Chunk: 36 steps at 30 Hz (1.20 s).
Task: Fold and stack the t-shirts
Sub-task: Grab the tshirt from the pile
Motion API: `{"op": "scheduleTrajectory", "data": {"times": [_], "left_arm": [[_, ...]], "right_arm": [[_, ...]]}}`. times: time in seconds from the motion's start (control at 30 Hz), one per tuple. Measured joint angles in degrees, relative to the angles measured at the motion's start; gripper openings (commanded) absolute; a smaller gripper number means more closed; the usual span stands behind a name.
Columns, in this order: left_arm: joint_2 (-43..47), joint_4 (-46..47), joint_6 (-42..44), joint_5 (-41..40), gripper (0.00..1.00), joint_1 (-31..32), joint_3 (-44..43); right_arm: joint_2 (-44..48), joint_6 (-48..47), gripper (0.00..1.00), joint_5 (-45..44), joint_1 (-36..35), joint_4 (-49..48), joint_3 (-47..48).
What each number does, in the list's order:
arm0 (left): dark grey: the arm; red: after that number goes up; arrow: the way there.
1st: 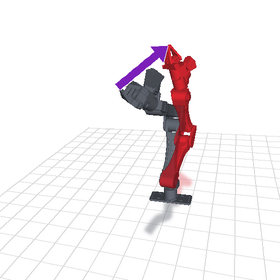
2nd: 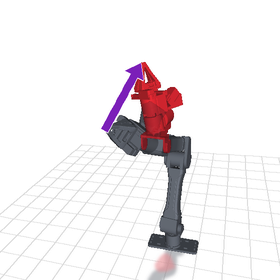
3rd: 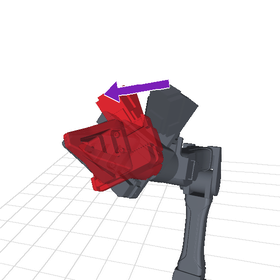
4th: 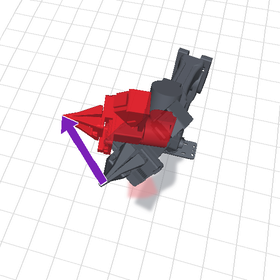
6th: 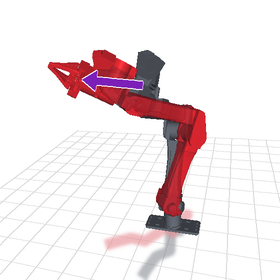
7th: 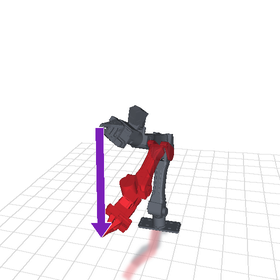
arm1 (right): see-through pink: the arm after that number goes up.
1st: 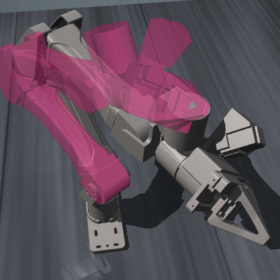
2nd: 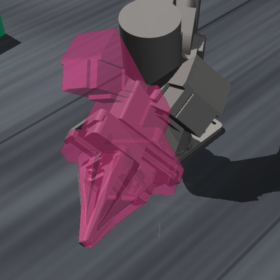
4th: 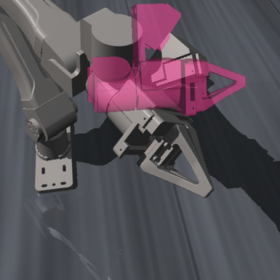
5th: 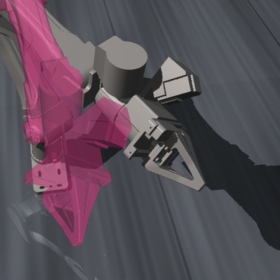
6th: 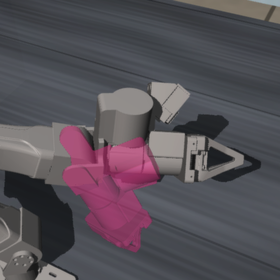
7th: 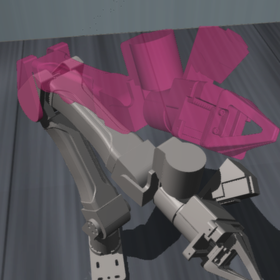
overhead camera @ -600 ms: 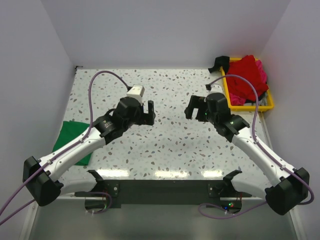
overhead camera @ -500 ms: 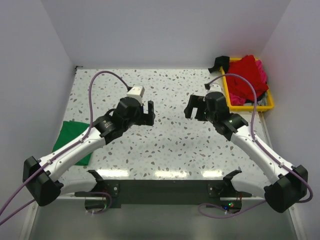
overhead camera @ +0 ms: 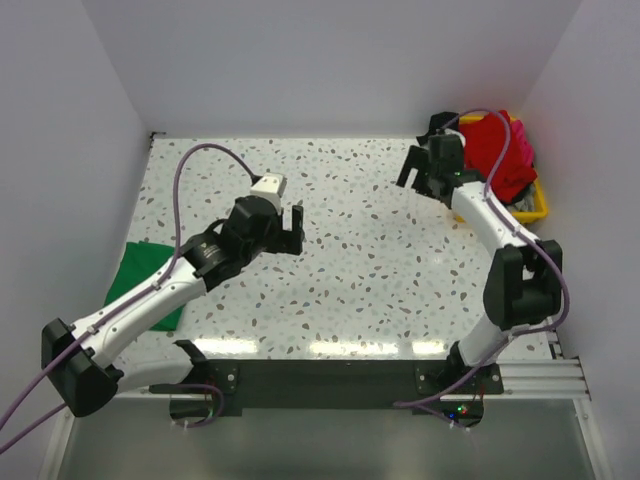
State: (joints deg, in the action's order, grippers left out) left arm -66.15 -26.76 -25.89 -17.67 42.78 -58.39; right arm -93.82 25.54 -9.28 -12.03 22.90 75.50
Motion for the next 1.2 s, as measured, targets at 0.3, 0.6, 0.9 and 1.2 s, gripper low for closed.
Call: {"op": "scheduleTrajectory", "data": {"times": [0.3,0.6,0.9,1.2], "left_arm": [[6.2,-1.1,1.1,-2.1,1.00,-0.8,0.4],[8.1,-1.2,1.5,-2.5,1.00,-1.2,3.4],[8.6,-1.1,1.5,-2.4,1.00,-1.6,4.9],[8.6,-0.8,1.5,-1.6,1.00,-3.4,5.5]], "right_arm": [[-9.8,5.4,0.93,0.3,18.7,-1.8,9.9],[-14.1,12.1,0.89,1.3,26.6,-4.9,12.5],[-17.3,12.3,0.82,-0.2,27.5,-5.2,15.2],[-22.8,12.3,0.40,-0.1,27.6,-5.8,16.2]]}}
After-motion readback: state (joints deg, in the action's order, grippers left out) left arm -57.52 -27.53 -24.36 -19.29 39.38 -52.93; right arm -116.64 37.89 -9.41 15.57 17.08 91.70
